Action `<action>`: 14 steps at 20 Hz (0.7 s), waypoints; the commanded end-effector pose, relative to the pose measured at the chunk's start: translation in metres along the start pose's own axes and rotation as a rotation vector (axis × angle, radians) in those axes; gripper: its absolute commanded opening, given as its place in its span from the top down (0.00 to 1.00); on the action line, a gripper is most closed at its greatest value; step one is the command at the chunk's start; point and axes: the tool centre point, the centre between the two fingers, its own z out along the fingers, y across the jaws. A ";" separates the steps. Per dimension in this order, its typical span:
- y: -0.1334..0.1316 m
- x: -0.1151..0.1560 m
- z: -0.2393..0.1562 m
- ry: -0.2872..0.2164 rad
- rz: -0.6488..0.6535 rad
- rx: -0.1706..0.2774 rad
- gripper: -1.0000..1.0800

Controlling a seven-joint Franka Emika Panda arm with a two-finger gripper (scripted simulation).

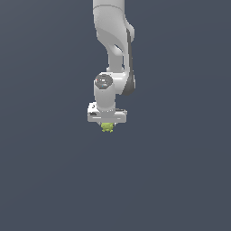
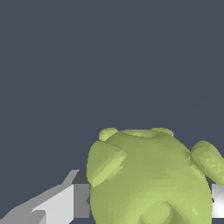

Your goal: Pick up the object and move it to a goal position.

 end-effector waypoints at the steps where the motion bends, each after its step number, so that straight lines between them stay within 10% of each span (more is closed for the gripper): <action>1: -0.006 -0.003 -0.012 0.001 0.000 0.000 1.00; 14: -0.057 -0.031 -0.117 0.001 -0.001 -0.002 1.00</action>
